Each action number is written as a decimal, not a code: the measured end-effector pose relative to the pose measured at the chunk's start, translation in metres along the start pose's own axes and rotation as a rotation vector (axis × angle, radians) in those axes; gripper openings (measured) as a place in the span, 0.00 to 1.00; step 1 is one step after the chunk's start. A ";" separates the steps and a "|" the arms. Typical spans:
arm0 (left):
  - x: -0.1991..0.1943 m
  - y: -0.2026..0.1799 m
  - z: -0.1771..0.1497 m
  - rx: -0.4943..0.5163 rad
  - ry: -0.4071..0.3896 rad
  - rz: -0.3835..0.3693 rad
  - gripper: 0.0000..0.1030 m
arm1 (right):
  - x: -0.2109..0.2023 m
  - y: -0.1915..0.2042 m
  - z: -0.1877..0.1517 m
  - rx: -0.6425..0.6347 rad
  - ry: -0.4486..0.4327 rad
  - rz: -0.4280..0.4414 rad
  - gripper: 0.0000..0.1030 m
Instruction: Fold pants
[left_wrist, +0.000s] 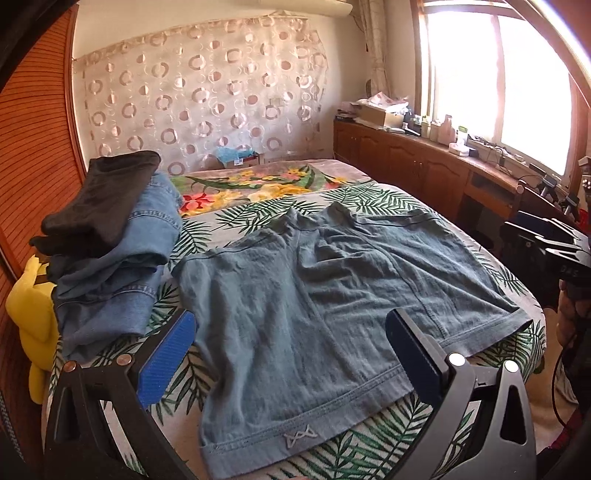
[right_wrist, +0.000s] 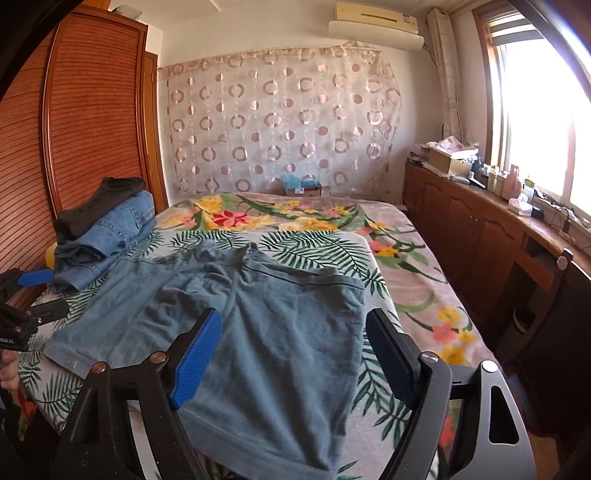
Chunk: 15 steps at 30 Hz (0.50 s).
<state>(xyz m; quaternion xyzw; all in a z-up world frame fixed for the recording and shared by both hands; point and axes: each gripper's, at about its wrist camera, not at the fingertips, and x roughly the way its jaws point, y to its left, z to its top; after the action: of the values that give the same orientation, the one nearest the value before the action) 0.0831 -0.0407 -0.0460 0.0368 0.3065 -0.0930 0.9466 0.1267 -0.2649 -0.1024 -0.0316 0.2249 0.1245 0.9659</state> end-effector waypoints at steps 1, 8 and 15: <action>0.002 -0.001 0.002 0.002 0.001 -0.006 1.00 | 0.003 -0.001 0.002 -0.004 0.011 0.001 0.74; 0.009 -0.006 0.009 0.015 0.010 -0.027 1.00 | 0.025 -0.016 0.015 -0.005 0.082 0.011 0.60; 0.016 -0.008 0.010 0.012 0.024 -0.042 1.00 | 0.057 -0.036 0.028 0.011 0.187 0.013 0.46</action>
<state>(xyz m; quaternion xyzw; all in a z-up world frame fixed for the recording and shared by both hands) 0.0999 -0.0520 -0.0476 0.0371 0.3179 -0.1141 0.9405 0.1969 -0.2832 -0.1023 -0.0364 0.3150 0.1260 0.9400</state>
